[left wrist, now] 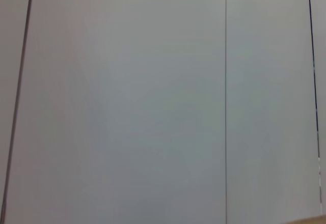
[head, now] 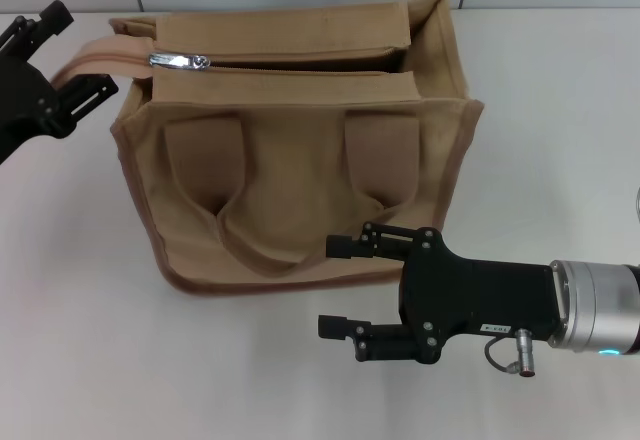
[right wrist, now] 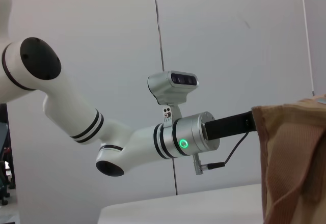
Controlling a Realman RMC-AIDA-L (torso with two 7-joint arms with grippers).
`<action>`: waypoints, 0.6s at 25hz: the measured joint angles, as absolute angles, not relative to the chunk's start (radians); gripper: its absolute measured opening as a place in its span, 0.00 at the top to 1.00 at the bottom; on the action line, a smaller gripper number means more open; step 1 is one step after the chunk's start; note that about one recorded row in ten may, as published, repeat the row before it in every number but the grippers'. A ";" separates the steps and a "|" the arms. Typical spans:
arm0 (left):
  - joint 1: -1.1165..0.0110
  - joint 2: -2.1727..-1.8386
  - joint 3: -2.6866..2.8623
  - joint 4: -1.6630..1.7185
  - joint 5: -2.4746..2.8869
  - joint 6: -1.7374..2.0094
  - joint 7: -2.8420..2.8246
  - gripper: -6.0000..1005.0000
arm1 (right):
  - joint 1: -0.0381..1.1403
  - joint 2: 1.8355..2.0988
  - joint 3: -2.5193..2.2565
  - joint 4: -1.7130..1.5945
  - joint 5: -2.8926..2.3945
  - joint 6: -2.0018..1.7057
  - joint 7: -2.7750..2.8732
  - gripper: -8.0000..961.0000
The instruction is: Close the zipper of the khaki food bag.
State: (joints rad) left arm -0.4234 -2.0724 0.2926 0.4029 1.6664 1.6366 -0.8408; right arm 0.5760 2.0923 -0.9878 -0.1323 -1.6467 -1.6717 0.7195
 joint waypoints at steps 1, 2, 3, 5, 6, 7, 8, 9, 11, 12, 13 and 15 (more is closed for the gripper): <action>-0.423 -2.072 0.305 0.402 1.673 1.628 -0.841 0.36 | 0.576 2.092 -0.988 -0.132 -1.647 -1.669 0.719 0.24; -0.422 -2.072 0.320 0.401 1.673 1.628 -0.842 0.36 | 0.577 2.092 -0.988 -0.130 -1.646 -1.666 0.719 0.25; -0.422 -2.072 0.320 0.401 1.673 1.628 -0.842 0.36 | 0.577 2.092 -0.988 -0.130 -1.646 -1.666 0.719 0.25; -0.416 -2.072 0.371 0.396 1.674 1.638 -0.852 0.37 | 0.578 2.092 -0.988 -0.130 -1.646 -1.666 0.719 0.25; -0.414 -2.072 0.385 0.396 1.674 1.642 -0.853 0.37 | 0.578 2.092 -0.988 -0.130 -1.646 -1.666 0.719 0.25; -0.411 -2.072 0.409 0.395 1.672 1.660 -0.851 0.37 | 0.578 2.092 -0.988 -0.130 -1.646 -1.665 0.719 0.25; -0.411 -2.072 0.409 0.395 1.672 1.660 -0.851 0.38 | 0.579 2.092 -0.988 -0.130 -1.646 -1.665 0.719 0.25; -0.410 -2.074 0.418 0.393 1.672 1.678 -0.845 0.38 | 0.579 2.092 -0.988 -0.130 -1.646 -1.665 0.719 0.25; -0.412 -2.074 0.434 0.396 1.676 1.693 -0.840 0.38 | 0.580 2.092 -0.988 -0.130 -1.646 -1.664 0.719 0.26; -0.416 -2.075 0.449 0.399 1.678 1.705 -0.832 0.39 | 0.581 2.092 -0.988 -0.130 -1.646 -1.664 0.719 0.26; -0.418 -2.076 0.449 0.395 1.669 1.705 -0.824 0.41 | 0.581 2.092 -0.988 -0.130 -1.645 -1.663 0.719 0.26; -0.419 -2.076 0.448 0.389 1.661 1.705 -0.816 0.45 | 0.580 2.092 -0.988 -0.130 -1.645 -1.663 0.719 0.26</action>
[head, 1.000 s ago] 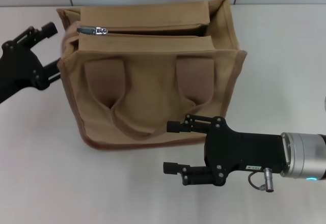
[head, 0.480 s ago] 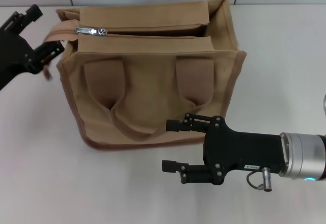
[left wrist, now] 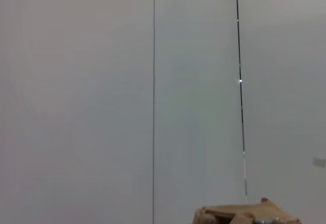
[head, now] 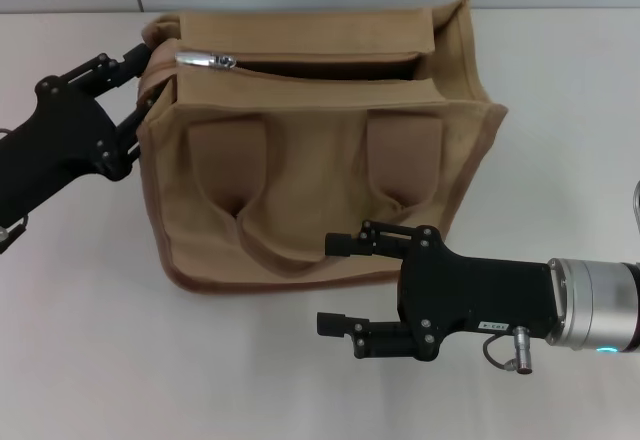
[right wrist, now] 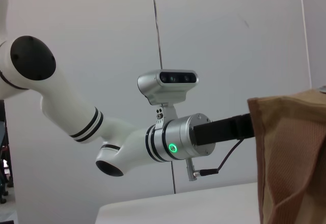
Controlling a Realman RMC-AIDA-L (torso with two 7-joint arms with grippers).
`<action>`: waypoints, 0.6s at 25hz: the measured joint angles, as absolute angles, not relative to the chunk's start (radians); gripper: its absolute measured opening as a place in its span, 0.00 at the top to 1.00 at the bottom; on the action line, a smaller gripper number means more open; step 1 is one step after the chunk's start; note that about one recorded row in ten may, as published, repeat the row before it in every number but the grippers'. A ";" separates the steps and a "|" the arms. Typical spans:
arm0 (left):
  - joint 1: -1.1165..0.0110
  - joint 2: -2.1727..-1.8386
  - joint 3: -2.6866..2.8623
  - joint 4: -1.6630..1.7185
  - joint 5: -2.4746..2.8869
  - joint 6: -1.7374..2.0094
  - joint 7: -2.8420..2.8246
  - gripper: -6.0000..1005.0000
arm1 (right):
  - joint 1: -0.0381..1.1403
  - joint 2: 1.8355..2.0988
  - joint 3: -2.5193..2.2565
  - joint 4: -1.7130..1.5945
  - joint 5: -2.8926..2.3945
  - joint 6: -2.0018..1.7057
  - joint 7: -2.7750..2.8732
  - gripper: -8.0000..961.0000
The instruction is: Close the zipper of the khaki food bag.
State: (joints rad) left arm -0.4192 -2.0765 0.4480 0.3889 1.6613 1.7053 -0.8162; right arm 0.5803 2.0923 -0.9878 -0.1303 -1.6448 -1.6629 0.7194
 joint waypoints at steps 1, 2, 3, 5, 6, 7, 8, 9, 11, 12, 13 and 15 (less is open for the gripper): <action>-0.420 -2.077 0.447 0.382 1.653 1.705 -0.809 0.47 | 0.580 2.092 -0.988 -0.130 -1.645 -1.663 0.719 0.26; -0.420 -2.077 0.447 0.382 1.653 1.705 -0.809 0.49 | 0.578 2.092 -0.988 -0.130 -1.642 -1.659 0.719 0.26; -0.420 -2.078 0.446 0.378 1.648 1.707 -0.804 0.51 | 0.578 2.092 -0.988 -0.130 -1.642 -1.659 0.719 0.27; -0.418 -2.078 0.446 0.376 1.637 1.710 -0.803 0.55 | 0.573 2.092 -0.988 -0.130 -1.632 -1.650 0.719 0.27; -0.417 -2.078 0.446 0.376 1.633 1.712 -0.803 0.57 | 0.572 2.092 -0.988 -0.128 -1.628 -1.647 0.719 0.27; -0.415 -2.077 0.446 0.374 1.630 1.713 -0.803 0.59 | 0.571 2.092 -0.988 -0.124 -1.618 -1.640 0.719 0.27; -0.414 -2.077 0.446 0.367 1.622 1.714 -0.804 0.62 | 0.571 2.092 -0.988 -0.121 -1.615 -1.640 0.719 0.27; -0.414 -2.077 0.447 0.361 1.613 1.714 -0.803 0.65 | 0.571 2.092 -0.988 -0.119 -1.612 -1.640 0.719 0.27; -0.414 -2.077 0.447 0.358 1.608 1.715 -0.802 0.73 | 0.570 2.092 -0.988 -0.118 -1.611 -1.640 0.719 0.28; -0.417 -2.077 0.447 0.353 1.598 1.716 -0.802 0.77 | 0.570 2.092 -0.988 -0.115 -1.608 -1.642 0.719 0.28; -0.417 -2.077 0.447 0.353 1.598 1.716 -0.802 0.80 | 0.570 2.092 -0.988 -0.115 -1.608 -1.642 0.719 0.28; -0.422 -2.077 0.447 0.353 1.595 1.720 -0.805 0.87 | 0.567 2.092 -0.988 -0.113 -1.599 -1.661 0.719 0.28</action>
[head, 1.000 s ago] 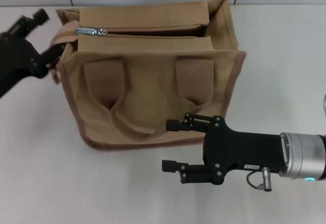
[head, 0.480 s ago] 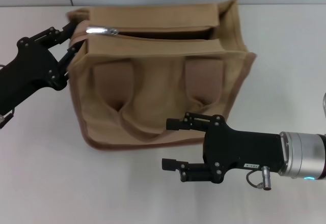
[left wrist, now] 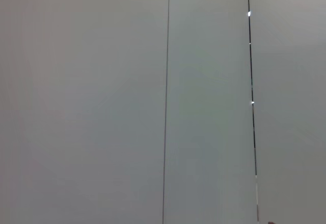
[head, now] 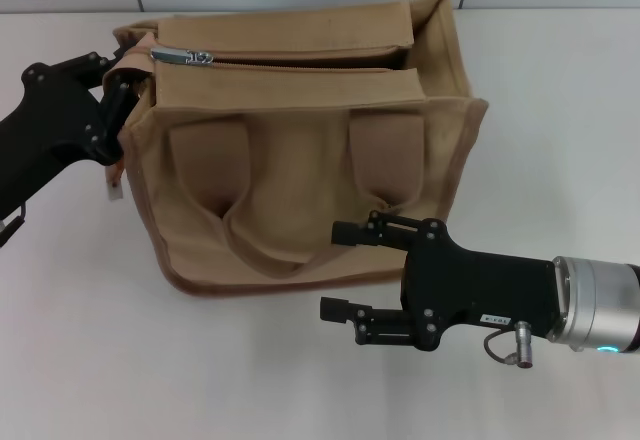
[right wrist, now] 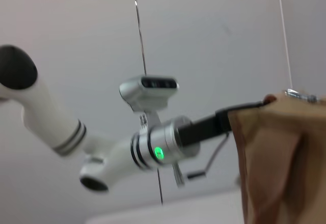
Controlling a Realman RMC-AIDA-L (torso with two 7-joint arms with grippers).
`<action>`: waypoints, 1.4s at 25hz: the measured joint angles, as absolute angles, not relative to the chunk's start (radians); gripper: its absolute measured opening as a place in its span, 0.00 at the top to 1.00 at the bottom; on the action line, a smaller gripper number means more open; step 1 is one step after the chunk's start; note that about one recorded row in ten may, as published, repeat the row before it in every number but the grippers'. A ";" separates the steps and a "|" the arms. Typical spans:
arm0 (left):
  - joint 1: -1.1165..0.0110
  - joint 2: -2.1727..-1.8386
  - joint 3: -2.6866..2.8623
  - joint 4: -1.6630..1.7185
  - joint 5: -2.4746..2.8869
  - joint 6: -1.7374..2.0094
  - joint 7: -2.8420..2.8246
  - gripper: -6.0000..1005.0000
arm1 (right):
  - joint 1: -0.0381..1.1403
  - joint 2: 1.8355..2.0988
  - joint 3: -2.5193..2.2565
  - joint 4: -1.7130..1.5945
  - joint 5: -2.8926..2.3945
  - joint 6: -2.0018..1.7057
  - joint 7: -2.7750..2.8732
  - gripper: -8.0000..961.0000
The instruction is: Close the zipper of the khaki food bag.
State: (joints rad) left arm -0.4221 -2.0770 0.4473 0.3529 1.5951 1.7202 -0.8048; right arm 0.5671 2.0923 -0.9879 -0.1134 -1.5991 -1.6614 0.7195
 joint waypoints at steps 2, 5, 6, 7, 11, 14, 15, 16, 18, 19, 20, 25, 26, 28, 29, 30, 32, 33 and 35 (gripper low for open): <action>-0.431 -2.078 0.448 0.345 1.585 1.733 -0.808 0.94 | 0.549 2.092 -0.988 -0.111 -1.550 -1.725 0.719 0.28; -0.437 -2.078 0.449 0.332 1.574 1.752 -0.809 0.97 | 0.535 2.091 -0.988 -0.111 -1.493 -1.755 0.725 0.29; -0.439 -2.078 0.450 0.326 1.567 1.768 -0.810 0.97 | 0.528 2.090 -0.988 -0.111 -1.459 -1.762 0.728 0.29; -0.440 -2.078 0.450 0.325 1.565 1.776 -0.810 0.97 | 0.522 2.090 -0.988 -0.110 -1.431 -1.765 0.730 0.29; -0.449 -2.078 0.450 0.324 1.559 1.795 -0.811 0.97 | 0.500 2.089 -0.988 -0.112 -1.309 -1.810 0.789 0.29; -0.454 -2.079 0.450 0.318 1.551 1.799 -0.813 0.97 | 0.503 2.087 -0.988 -0.123 -1.278 -1.878 0.879 0.30; -0.458 -2.079 0.450 0.309 1.540 1.802 -0.813 0.97 | 0.508 2.087 -0.988 -0.125 -1.278 -1.888 0.904 0.30; -0.458 -2.079 0.450 0.309 1.540 1.802 -0.813 0.97 | 0.508 2.087 -0.988 -0.125 -1.278 -1.888 0.904 0.30; -0.464 -2.079 0.450 0.303 1.533 1.807 -0.817 0.97 | 0.523 2.086 -0.988 -0.132 -1.276 -1.891 0.953 0.30; -0.468 -2.079 0.450 0.302 1.532 1.811 -0.821 0.97 | 0.534 2.086 -0.989 -0.141 -1.274 -1.888 0.980 0.30; -0.472 -2.079 0.450 0.301 1.532 1.815 -0.825 0.97 | 0.540 2.086 -0.989 -0.147 -1.274 -1.887 0.995 0.31; -0.506 -2.079 0.456 0.289 1.530 1.822 -0.840 0.97 | 0.600 2.088 -0.987 -0.162 -1.263 -1.866 1.069 0.31; -0.506 -2.079 0.456 0.289 1.530 1.822 -0.840 0.97 | 0.600 2.088 -0.987 -0.162 -1.263 -1.866 1.069 0.31; -0.521 -2.080 0.457 0.270 1.530 1.824 -0.840 0.97 | 0.620 2.090 -0.985 -0.160 -1.242 -1.835 1.075 0.32; -0.521 -2.080 0.457 0.270 1.530 1.824 -0.840 0.97 | 0.626 2.091 -0.985 -0.153 -1.225 -1.820 1.079 0.32; -0.535 -2.080 0.458 0.253 1.530 1.824 -0.837 0.97 | 0.643 2.091 -0.984 -0.127 -1.179 -1.786 1.093 0.32; -0.539 -2.080 0.458 0.245 1.530 1.824 -0.835 0.97 | 0.653 2.092 -0.984 -0.111 -1.156 -1.774 1.103 0.32; -0.543 -2.080 0.459 0.241 1.530 1.824 -0.834 0.97 | 0.661 2.092 -0.985 -0.100 -1.144 -1.770 1.109 0.32; -0.556 -2.080 0.459 0.231 1.533 1.823 -0.833 0.97 | 0.678 2.092 -0.991 -0.092 -1.135 -1.769 1.129 0.42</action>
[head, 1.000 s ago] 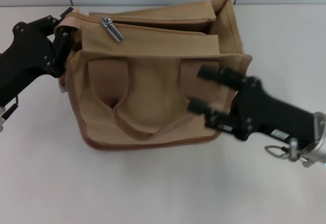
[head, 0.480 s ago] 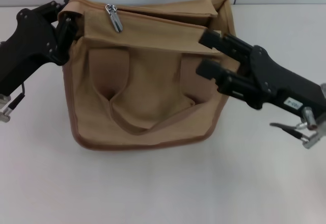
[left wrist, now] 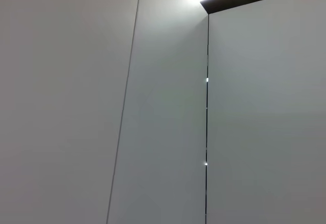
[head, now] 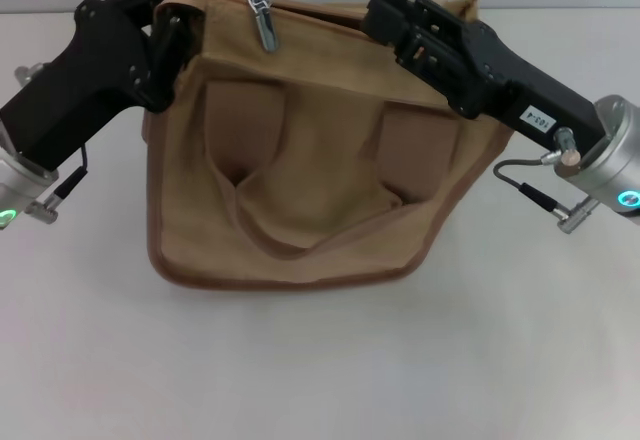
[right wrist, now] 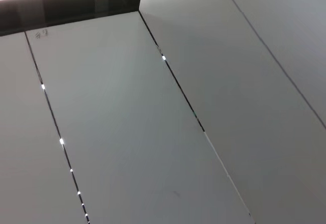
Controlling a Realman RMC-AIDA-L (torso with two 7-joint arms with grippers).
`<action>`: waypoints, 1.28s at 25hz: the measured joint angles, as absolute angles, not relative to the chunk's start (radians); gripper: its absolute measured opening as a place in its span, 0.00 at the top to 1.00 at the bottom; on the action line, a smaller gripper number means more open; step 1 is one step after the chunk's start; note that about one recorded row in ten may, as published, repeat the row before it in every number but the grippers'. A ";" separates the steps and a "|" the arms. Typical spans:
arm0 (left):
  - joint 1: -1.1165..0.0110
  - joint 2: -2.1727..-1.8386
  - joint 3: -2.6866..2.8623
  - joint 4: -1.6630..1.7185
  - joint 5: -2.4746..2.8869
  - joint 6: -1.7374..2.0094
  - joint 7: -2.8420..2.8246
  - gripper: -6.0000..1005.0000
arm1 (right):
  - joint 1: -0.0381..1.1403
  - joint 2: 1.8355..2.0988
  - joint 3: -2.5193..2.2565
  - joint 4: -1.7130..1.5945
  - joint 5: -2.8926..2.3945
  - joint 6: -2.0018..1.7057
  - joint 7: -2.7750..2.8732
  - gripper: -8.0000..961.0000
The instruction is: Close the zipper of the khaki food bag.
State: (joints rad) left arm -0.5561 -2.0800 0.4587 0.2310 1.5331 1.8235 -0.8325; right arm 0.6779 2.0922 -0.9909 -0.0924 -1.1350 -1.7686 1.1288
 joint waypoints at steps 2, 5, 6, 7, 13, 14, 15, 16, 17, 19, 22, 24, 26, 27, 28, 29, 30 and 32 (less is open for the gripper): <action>-0.566 -2.080 0.459 0.224 1.535 1.821 -0.831 0.97 | 0.689 2.092 -0.996 -0.096 -1.136 -1.765 1.160 0.52; -0.570 -2.080 0.459 0.219 1.538 1.820 -0.829 0.97 | 0.707 2.092 -1.001 -0.099 -1.141 -1.747 1.206 0.53; -0.570 -2.080 0.459 0.219 1.538 1.820 -0.829 0.97 | 0.707 2.092 -1.001 -0.099 -1.141 -1.747 1.206 0.53; -0.573 -2.080 0.459 0.217 1.539 1.820 -0.829 0.97 | 0.717 2.092 -1.002 -0.100 -1.142 -1.740 1.219 0.53; -0.577 -2.080 0.459 0.209 1.540 1.823 -0.828 0.97 | 0.749 2.092 -1.033 -0.107 -1.143 -1.717 1.249 0.53; -0.578 -2.080 0.459 0.209 1.540 1.824 -0.828 0.97 | 0.756 2.092 -1.047 -0.113 -1.143 -1.707 1.262 0.53; -0.580 -2.080 0.460 0.205 1.540 1.825 -0.828 0.97 | 0.763 2.092 -1.079 -0.127 -1.143 -1.689 1.277 0.53; -0.581 -2.080 0.460 0.203 1.540 1.826 -0.827 0.97 | 0.767 2.092 -1.098 -0.134 -1.142 -1.671 1.281 0.53; -0.583 -2.080 0.460 0.199 1.541 1.829 -0.827 0.97 | 0.767 2.092 -1.098 -0.134 -1.142 -1.671 1.281 0.53; -0.583 -2.080 0.460 0.198 1.541 1.831 -0.827 0.97 | 0.768 2.092 -1.102 -0.134 -1.141 -1.661 1.283 0.53; -0.583 -2.080 0.460 0.196 1.541 1.834 -0.827 0.97 | 0.765 2.092 -1.102 -0.138 -1.137 -1.639 1.293 0.53; -0.585 -2.080 0.460 0.196 1.542 1.834 -0.827 0.97 | 0.765 2.092 -1.102 -0.139 -1.138 -1.632 1.294 0.53; -0.589 -2.080 0.460 0.196 1.542 1.834 -0.827 0.97 | 0.776 2.092 -1.126 -0.139 -1.142 -1.632 1.296 0.53; -0.592 -2.080 0.464 0.195 1.542 1.834 -0.827 0.97 | 0.782 2.092 -1.141 -0.139 -1.144 -1.633 1.296 0.53; -0.592 -2.080 0.464 0.195 1.542 1.834 -0.827 0.97 | 0.788 2.092 -1.159 -0.139 -1.144 -1.632 1.300 0.53; -0.592 -2.080 0.466 0.195 1.542 1.832 -0.827 0.97 | 0.791 2.092 -1.171 -0.139 -1.143 -1.629 1.305 0.53; -0.592 -2.080 0.470 0.195 1.542 1.829 -0.827 0.97 | 0.789 2.092 -1.174 -0.140 -1.138 -1.615 1.320 0.53; -0.592 -2.080 0.470 0.195 1.542 1.829 -0.827 0.97 | 0.782 2.092 -1.169 -0.147 -1.136 -1.605 1.330 0.53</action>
State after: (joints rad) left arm -0.5922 -2.0800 0.4703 0.1947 1.5423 1.8289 -0.8267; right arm 0.7823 2.0923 -1.1694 -0.1466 -1.1358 -1.6045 1.3303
